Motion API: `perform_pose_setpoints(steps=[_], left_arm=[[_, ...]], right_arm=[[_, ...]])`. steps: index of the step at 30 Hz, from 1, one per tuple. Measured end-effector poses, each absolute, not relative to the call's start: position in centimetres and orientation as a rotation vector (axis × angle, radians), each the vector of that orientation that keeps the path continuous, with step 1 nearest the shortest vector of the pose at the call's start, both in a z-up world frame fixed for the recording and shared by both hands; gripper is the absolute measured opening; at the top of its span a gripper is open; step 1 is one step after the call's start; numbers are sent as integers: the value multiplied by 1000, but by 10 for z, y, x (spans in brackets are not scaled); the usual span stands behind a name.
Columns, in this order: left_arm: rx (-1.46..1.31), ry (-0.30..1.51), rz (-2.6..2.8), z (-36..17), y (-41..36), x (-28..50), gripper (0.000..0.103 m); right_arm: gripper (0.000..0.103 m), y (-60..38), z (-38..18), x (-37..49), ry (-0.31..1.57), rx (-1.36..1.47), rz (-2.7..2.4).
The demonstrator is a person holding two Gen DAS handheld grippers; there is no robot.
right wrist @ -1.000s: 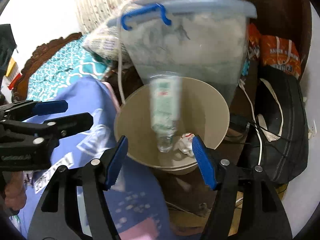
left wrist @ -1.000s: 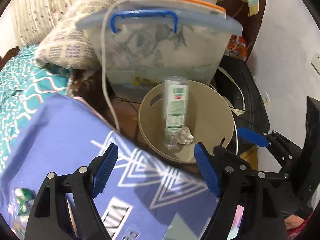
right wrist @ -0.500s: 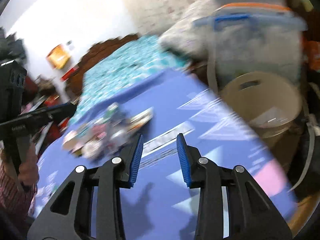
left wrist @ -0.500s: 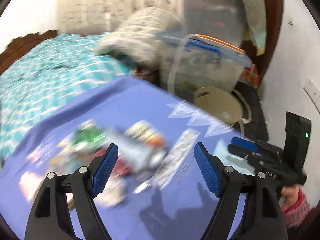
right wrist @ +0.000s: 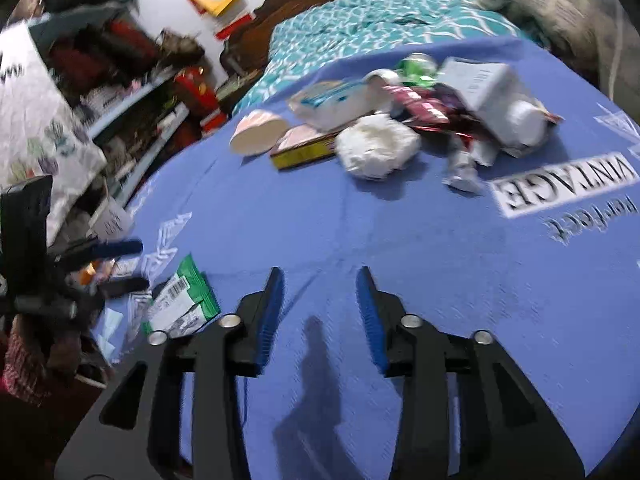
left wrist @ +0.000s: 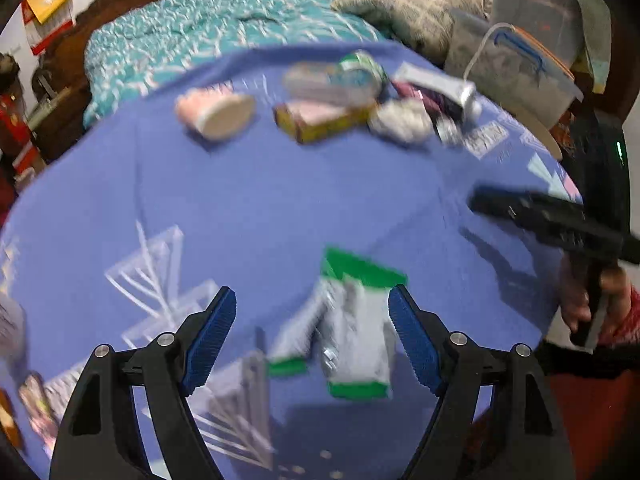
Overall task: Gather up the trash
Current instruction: 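Grasp the green-and-white wrapper with the left tool while the right tool grasps the crumpled tissue, then carry wrapper and tissue to the wastebasket and release both into it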
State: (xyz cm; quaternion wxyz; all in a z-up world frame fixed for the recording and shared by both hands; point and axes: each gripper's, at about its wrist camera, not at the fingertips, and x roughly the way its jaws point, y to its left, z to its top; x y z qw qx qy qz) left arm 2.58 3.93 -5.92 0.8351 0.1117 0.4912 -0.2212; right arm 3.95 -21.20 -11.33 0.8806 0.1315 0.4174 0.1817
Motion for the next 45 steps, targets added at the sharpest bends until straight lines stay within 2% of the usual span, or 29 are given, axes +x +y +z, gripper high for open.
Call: perform_pose_setpoints(steps=[2,7,10,11,12,13,14,15,18,20,29,31,32,33,35,36,38,43,44,45], left_arm=[[278,1032,-459,-74,32,19,79],[288,1045,-447,-91,24,18,77],[271,1037,-446,-95,24,16,58],[272,1025,-441,-94,25,14,44],[272,1020,-440,-93,24,14,31],[260,1017,-445,-92,25,13,28],[253,1014,-443,-92,26,13,20],[244,1010,-445,-91,28,12,16],[209,1014,-447,-88,32,14,13],[182,1016,-464,-85,34,17,5],[120,984,-559,-69,17,22,5],[137,1003,-568,-76,11,22,5],[158,1024,-555,-81,7,22,13],[170,1032,-536,-84,5,22,33],[184,1030,-510,-87,5,23,55],[184,1025,-503,-86,6,24,62],[174,1015,-496,-81,9,25,68],[190,1030,-519,-85,6,26,68],[194,1039,-523,-88,3,26,67],[198,1054,-532,-93,-1,25,59]], right_arm=[[69,-207,-108,52,846,219,327],[69,-204,-92,95,817,93,262],[69,-194,-98,128,851,-3,224],[68,-193,-102,136,868,-17,212],[60,-193,-106,144,879,-26,193],[48,-194,-106,143,883,-24,187],[45,-198,-106,140,881,-9,191],[31,-199,-104,136,875,18,213],[31,-203,-98,104,851,72,249],[31,-202,-96,77,829,87,270],[32,-216,-104,-20,821,119,235],[35,-219,-108,-32,825,124,215],[39,-220,-110,-35,831,130,216],[53,-221,-112,-36,840,133,220],[74,-224,-113,-39,823,132,209],[75,-225,-112,-40,809,135,208],[75,-224,-109,-40,799,139,215],[79,-227,-109,-29,802,125,211],[79,-227,-111,-27,810,131,217],[79,-227,-113,-25,819,139,228]])
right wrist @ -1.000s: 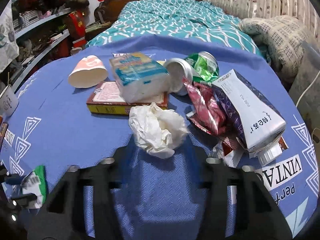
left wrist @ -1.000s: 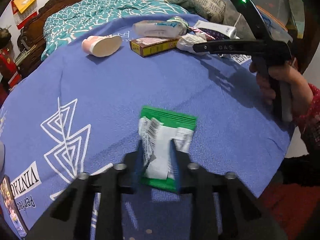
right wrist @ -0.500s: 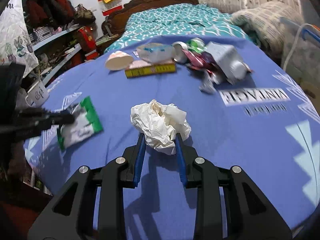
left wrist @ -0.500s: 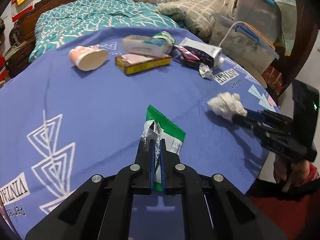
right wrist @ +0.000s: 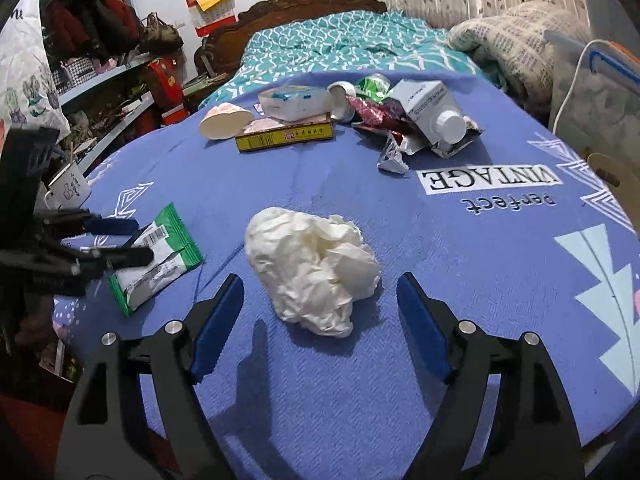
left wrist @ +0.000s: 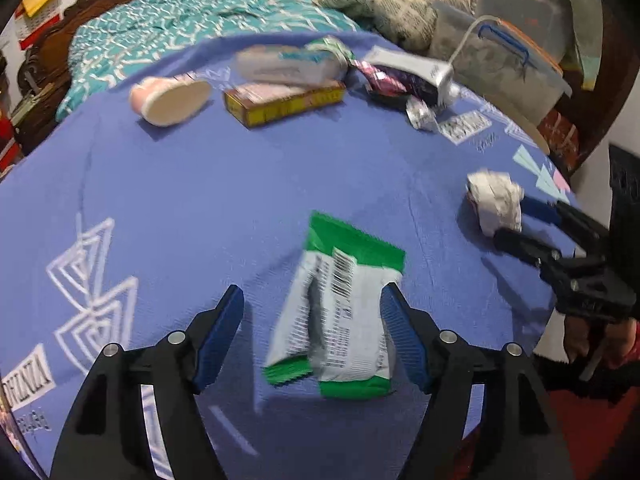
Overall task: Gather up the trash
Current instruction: 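Carry wrapper and tissue to the wastebasket and release both into it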
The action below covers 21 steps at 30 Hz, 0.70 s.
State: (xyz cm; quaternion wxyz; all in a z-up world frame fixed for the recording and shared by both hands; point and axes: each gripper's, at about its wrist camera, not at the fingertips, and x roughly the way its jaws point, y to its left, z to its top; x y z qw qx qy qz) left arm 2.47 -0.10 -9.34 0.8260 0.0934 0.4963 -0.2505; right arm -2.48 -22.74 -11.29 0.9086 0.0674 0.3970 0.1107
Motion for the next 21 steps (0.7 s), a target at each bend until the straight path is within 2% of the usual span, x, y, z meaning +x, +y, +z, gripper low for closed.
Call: perform_pose_setpoints(steps=[1,2,3,4,6,13,21], left_arm=[[215,1041,-523,-95,-4,22,39],[263,1009,-519,-95,-11,16,28],[274,1013,-534,-95,-15,14,17],[264,1020,-551,-93,-17,14,15],[244,1031,-574,-89,-21,18,10],[219,988,-681,-59,-66,37,10],[366,892,-885,-27,-200,55,10]], right_arm=[[78,-226,-115,-23,829,143,236],[66,-225,-118,-21,843,143,246],[43,-223,-118,-22,831,120,230],[26,-223,-118,-22,838,115,239],[25,-230,-116,-23,829,155,248],[25,-286,-103,-36,740,253,119],[25,-388,-87,-52,643,336,-97]])
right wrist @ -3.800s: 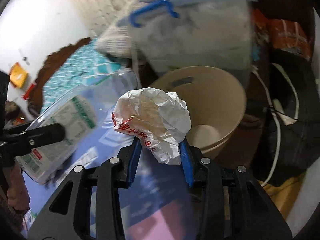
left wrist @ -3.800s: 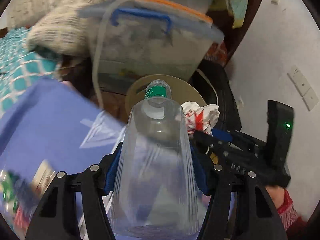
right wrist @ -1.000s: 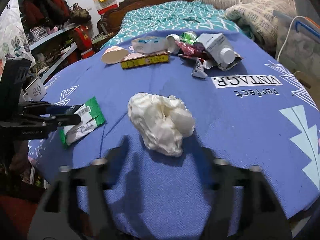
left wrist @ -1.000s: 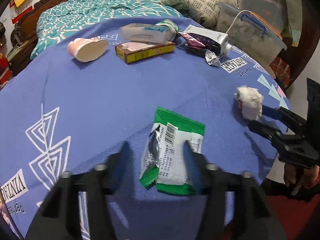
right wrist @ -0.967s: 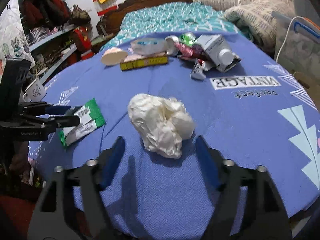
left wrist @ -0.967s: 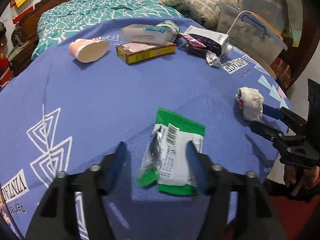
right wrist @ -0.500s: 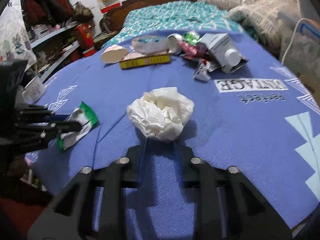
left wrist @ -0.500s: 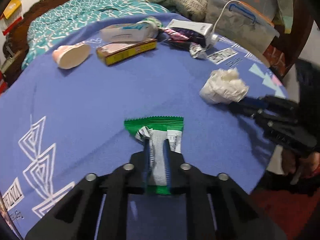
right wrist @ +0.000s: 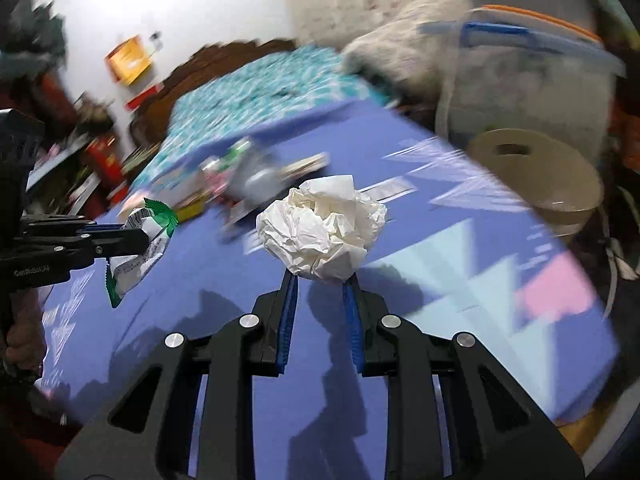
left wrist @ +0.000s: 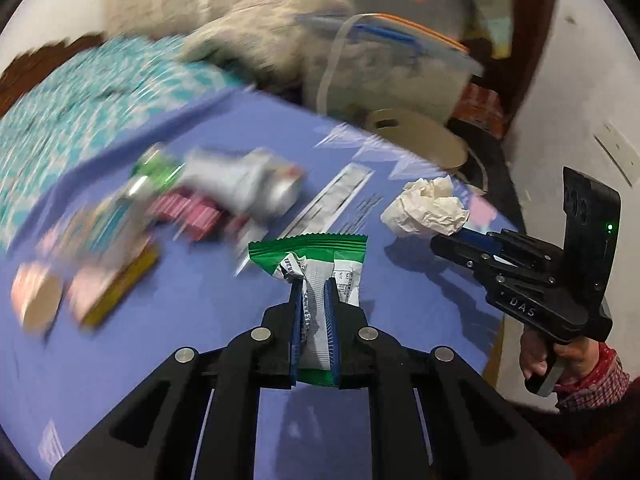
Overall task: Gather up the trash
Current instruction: 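Carry wrapper and tissue to the wastebasket and release both into it, then return to the bedspread and grasp the blue sponge package with the left tool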
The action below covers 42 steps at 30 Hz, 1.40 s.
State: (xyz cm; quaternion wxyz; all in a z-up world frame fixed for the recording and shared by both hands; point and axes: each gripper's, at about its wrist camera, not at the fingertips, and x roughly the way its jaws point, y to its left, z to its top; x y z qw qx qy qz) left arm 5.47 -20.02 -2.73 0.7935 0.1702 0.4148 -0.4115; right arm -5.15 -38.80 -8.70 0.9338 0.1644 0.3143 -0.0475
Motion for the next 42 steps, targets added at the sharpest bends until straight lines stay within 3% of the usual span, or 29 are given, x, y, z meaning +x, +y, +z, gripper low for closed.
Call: perform_pose_setpoints(steps=[6,14,15,16,17,18,19,20,28,36,42], left_arm=[[416,896,-1050,-14,-339,92,10],[507,902,-1099,-26,-493,125,14],[516,906,-1093,-31,-508,130,20],[523,912,-1089,-35,-519,133,36],[531,910,-1065,-40,-529,137,63],[526,880,-1022,-42,-534,141,65],[525,866,-1005,-43,-535,142,64],[526,868,-996,-44,-535,144,63],[358,867,-1030,-24,-427,129,63],[283,928,-886,-50,-262,95,63],[141,956,-677,-56,-125,100,63]], right_arm=[[25,-491,-72,-50,590,374,-255],[25,-585,-91,-14,670,399,-341],[28,-591,-95,-8,674,408,-342],[29,-596,-99,-7,676,413,-346],[37,-601,-104,-4,688,420,-344],[59,-601,-107,-4,692,425,-346],[68,-602,-108,-4,684,427,-359],[71,-602,-108,-5,673,420,-367],[64,-571,-85,-42,555,476,-325],[41,-491,-79,-17,591,483,-89],[40,-389,-74,39,671,448,159]])
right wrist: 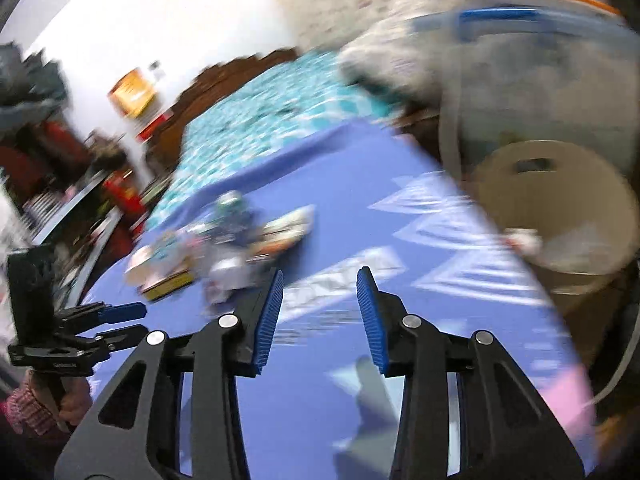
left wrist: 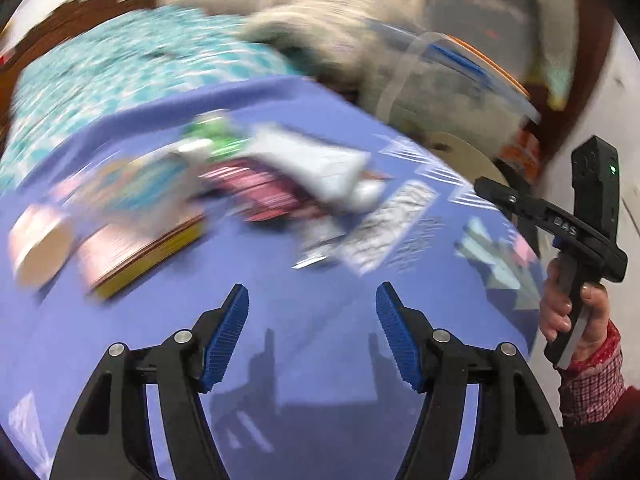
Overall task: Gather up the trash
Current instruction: 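Return to the bedspread and grasp the blue sponge package with the left tool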
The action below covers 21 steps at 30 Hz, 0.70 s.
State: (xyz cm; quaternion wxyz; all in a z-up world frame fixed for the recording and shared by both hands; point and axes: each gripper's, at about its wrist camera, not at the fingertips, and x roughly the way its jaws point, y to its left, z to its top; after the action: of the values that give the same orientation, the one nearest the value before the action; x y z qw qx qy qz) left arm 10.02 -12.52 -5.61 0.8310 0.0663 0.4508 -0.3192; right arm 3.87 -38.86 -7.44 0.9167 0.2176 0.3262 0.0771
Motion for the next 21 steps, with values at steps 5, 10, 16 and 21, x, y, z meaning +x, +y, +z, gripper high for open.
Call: perform_pose_setpoints(steps=[5,10,16,21], left_arm=[[-3,946,-554,-54,-32,104,63],[-123,922,-473,-51,39,102,62],[-182,898,-407,-46,95,104,63],[-218,889,-455,-47,102,113,63]], right_arm=[[41,-276,-57,126,775,431,421],[41,-200,-60,231,931,410,456],[41,-166,-82,241,1078,446,552],[41,-119,-82,150,1085,364,827]])
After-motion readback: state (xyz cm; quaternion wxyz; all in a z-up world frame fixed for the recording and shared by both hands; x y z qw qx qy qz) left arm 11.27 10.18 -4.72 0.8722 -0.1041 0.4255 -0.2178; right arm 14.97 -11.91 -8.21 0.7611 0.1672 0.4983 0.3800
